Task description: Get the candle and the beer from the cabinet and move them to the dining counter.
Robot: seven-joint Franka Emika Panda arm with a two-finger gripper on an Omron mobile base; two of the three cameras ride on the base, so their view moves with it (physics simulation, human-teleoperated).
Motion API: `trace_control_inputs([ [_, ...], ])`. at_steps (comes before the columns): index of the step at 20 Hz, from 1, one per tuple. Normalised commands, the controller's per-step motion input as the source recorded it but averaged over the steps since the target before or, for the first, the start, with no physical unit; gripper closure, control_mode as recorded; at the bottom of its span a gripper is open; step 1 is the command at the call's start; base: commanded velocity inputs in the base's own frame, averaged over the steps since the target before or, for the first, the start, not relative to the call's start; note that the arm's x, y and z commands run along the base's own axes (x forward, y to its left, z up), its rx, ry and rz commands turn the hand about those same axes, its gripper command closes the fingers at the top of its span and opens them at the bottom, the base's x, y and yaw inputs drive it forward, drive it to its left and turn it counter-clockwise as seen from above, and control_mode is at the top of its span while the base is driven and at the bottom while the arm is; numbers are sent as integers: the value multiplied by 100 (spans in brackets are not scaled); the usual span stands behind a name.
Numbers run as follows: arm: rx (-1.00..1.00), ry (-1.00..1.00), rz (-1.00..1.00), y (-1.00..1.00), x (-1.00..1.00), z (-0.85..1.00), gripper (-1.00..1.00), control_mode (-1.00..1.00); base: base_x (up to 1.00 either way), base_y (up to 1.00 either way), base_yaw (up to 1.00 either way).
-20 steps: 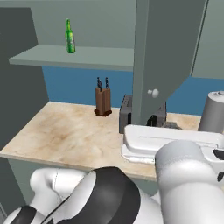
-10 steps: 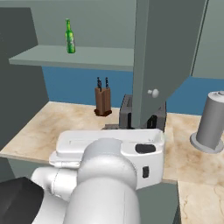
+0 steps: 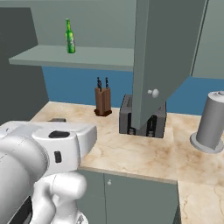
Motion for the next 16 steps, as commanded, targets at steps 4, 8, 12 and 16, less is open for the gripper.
trace_control_inputs([
  [4,0,3,-14,73,32,0,100,-100,0,0,0],
  [8,0,0,-37,34,40,0,100,-100,0,0,0],
  [12,0,0,-58,11,35,1,100,-100,0,0,0],
  [16,0,0,-60,1,31,0,100,-100,0,0,0],
])
